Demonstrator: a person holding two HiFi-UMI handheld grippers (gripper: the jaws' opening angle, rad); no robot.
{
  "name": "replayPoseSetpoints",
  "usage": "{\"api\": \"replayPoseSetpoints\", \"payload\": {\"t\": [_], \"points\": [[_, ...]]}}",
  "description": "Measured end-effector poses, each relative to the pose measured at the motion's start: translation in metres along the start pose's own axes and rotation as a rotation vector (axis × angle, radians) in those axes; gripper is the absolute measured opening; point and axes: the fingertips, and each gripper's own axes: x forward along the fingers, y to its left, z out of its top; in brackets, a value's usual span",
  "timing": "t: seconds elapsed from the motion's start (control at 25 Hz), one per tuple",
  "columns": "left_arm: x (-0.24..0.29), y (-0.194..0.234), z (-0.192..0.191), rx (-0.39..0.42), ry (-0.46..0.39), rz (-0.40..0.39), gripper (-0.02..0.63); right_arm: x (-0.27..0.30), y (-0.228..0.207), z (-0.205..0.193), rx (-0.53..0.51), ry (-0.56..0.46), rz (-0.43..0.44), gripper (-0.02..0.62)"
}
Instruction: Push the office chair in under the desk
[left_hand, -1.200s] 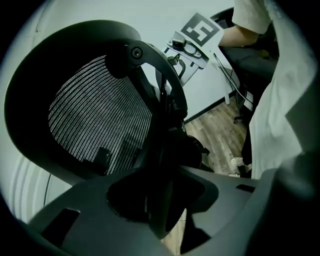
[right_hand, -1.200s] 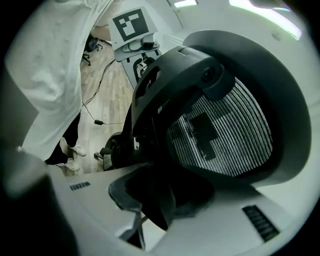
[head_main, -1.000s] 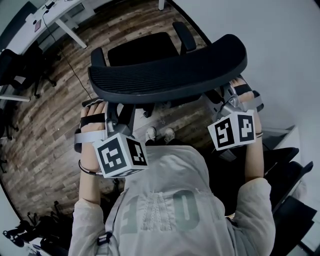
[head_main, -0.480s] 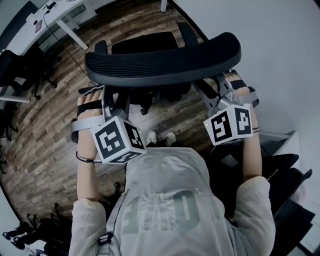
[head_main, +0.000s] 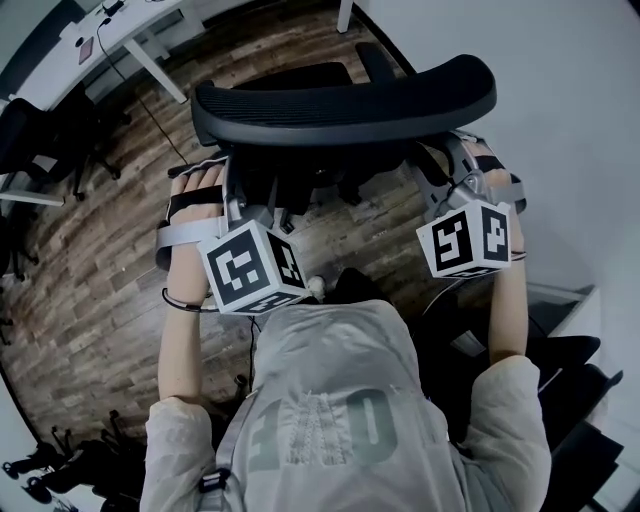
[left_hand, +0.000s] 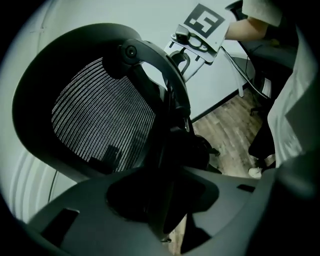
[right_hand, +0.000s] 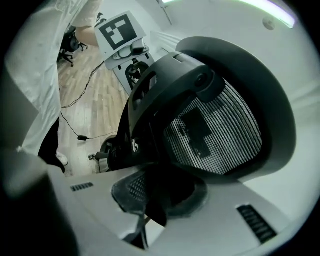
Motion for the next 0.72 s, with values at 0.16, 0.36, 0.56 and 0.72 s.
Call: {"api": "replayPoseSetpoints", "payload": {"t": [0.16,0.36,0.56,0.72], "points": [[0.033,0.027,-0.014,-0.006,0.014,0.006,0.161,0.048,-0.023,0.002,-0.002,-0.003,0.041,0.049],[0.076,0.072,-0.032,-0.016,0.067,0.036,0.161,0.112,-0.06,0.006,-0.025,-0.048,0.135,0.06],[0.131,0.12,-0.051,-0.018,0.137,0.061,0.163,0.184,-0.091,0.003,-0.093,-0.03,0.143,0.14],[0.176,0.166,-0.066,-0.044,0.193,0.084,0.164,0.244,-0.133,0.008,-0.16,-0.003,0.137,0.105]]}}
